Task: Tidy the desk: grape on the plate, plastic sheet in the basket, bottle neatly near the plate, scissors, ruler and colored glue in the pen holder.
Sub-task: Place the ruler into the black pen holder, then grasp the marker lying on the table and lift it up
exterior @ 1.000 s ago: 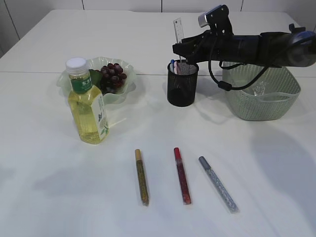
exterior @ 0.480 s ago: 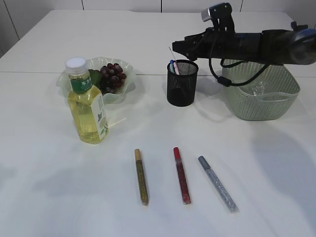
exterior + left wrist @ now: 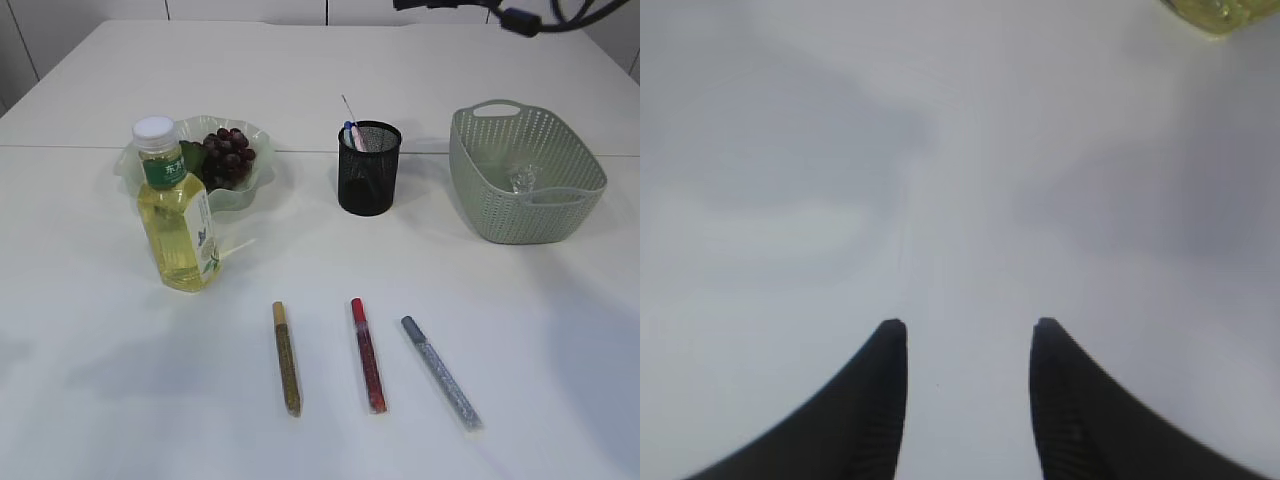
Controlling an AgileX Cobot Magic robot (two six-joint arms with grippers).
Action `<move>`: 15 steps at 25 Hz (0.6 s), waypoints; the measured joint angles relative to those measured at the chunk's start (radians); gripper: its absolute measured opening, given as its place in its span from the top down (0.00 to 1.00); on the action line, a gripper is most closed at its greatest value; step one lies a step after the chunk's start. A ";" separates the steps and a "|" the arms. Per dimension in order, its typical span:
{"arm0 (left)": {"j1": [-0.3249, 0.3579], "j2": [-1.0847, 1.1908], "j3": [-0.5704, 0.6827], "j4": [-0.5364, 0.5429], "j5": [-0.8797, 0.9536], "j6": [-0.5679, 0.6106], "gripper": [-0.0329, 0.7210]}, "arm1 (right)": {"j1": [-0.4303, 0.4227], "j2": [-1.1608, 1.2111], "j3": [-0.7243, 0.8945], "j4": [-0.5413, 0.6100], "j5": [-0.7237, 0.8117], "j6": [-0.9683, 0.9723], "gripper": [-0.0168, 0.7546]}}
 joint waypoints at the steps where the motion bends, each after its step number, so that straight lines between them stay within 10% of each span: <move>1: 0.000 0.000 0.000 0.000 0.000 0.000 0.56 | 0.008 -0.042 0.000 -0.099 0.035 0.099 0.42; 6: 0.000 0.000 0.000 0.000 0.002 0.000 0.56 | 0.068 -0.171 -0.001 -0.514 0.270 0.506 0.44; 15: 0.000 0.000 0.000 0.000 0.012 0.000 0.56 | 0.213 -0.220 0.176 -0.761 0.474 0.777 0.45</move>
